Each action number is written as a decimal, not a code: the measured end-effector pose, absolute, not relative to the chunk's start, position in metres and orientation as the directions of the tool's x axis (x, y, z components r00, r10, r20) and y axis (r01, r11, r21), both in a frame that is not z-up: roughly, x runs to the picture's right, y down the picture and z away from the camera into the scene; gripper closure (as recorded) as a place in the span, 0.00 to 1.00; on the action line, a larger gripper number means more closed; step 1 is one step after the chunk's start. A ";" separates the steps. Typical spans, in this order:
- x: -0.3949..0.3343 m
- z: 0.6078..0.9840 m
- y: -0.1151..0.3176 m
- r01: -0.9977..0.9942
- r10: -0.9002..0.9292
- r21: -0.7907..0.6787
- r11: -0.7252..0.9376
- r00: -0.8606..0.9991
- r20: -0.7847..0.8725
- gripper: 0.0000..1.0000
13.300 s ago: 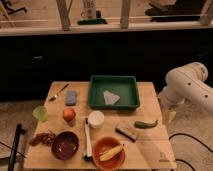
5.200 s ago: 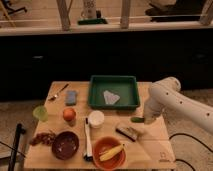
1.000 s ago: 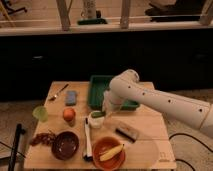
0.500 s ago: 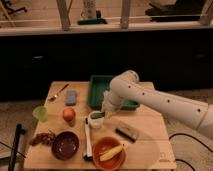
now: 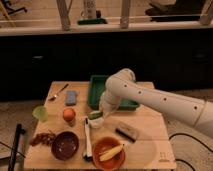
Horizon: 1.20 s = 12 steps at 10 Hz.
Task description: Place pepper in paper cup
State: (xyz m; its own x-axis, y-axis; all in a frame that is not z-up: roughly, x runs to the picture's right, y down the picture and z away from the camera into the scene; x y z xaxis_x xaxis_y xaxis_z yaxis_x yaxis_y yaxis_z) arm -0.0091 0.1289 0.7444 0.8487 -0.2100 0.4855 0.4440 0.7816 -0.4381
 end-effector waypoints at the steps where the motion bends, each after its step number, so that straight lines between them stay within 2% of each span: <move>1: -0.011 0.742 0.129 0.470 -0.239 -0.428 0.772 0.838 0.490 1.00; 12: -0.034 0.748 0.130 0.737 -0.487 -0.312 0.600 0.646 0.588 1.00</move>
